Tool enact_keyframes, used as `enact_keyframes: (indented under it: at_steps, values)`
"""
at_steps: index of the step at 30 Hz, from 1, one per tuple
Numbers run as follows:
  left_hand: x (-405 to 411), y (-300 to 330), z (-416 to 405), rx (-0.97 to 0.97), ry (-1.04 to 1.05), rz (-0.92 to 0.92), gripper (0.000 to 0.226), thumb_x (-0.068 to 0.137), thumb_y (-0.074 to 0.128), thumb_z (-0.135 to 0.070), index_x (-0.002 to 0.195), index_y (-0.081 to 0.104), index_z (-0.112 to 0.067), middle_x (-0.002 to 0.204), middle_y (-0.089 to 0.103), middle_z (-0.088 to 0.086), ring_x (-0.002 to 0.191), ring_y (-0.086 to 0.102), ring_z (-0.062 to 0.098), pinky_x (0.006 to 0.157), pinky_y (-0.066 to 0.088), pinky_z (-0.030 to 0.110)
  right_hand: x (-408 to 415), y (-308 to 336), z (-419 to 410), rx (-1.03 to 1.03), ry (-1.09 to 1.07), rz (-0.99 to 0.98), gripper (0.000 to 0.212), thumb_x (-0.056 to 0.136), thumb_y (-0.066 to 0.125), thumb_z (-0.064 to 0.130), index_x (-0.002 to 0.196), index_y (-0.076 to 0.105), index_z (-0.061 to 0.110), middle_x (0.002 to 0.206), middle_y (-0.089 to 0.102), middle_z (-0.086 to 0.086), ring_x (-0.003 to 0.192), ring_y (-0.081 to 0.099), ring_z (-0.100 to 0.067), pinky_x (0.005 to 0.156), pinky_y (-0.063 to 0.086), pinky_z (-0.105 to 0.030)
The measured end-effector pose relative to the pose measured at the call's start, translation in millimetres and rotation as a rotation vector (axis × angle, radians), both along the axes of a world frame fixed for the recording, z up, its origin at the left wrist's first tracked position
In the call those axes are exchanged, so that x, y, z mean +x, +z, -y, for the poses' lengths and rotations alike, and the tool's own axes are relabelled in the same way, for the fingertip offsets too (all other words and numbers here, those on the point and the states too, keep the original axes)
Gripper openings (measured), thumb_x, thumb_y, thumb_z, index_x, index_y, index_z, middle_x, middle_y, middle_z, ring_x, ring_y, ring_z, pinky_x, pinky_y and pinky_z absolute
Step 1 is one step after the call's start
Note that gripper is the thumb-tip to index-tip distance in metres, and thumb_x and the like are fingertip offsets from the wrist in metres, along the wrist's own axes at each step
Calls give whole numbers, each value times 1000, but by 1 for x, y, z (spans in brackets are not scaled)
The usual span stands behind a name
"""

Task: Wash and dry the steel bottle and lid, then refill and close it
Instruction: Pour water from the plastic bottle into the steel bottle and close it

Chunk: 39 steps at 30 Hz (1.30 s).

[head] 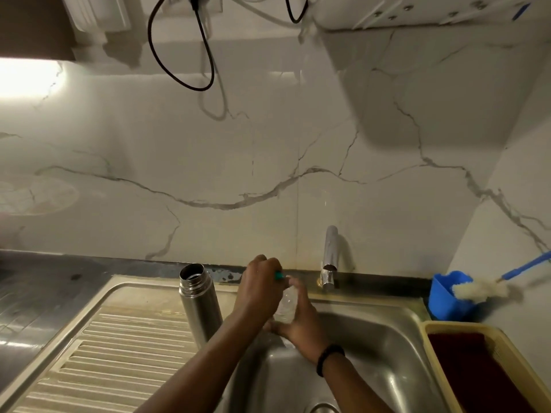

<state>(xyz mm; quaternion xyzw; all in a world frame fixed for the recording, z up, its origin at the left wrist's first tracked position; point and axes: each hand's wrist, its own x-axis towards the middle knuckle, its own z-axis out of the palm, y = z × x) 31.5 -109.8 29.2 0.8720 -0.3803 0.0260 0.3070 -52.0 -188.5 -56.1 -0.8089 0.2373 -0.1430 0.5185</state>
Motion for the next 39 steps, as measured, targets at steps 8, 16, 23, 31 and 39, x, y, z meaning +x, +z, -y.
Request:
enact_keyframes:
  at_steps: [8,16,23,31,39]
  values:
    - [-3,19,-22,-113,-536,-526,29,97,61,-29,124,66,-21,119,69,-7,110,63,2,94,52,22,-46,20,2,180,5,230,54,76,82,19,115,48,33,101,69,18,98,64,3,75,49,-11]
    - [-13,7,-33,-257,-498,-708,19,94,66,-22,112,70,-16,110,73,1,108,67,18,95,54,34,-55,21,-19,162,-41,281,56,77,80,11,119,48,28,103,69,13,94,64,3,76,50,-13]
    - [-52,-8,-34,-491,114,-461,32,75,83,-40,94,72,-17,84,73,-5,79,69,5,67,51,13,-34,-5,-41,-171,-336,190,62,70,82,35,121,46,32,107,65,10,95,64,-5,79,58,-31]
    - [-76,-26,-60,-690,342,-498,33,75,83,-39,86,58,-19,82,65,-1,77,64,10,57,45,11,-38,-16,-75,-561,-371,116,76,63,88,38,126,52,15,115,64,-3,101,63,-20,85,55,-34]
    - [-62,-43,-99,-677,256,-602,24,81,79,-37,95,64,-24,97,66,-2,89,66,13,75,57,31,-49,-45,-95,-377,-435,117,74,67,85,33,127,44,21,115,60,-5,99,61,-25,80,55,-43]
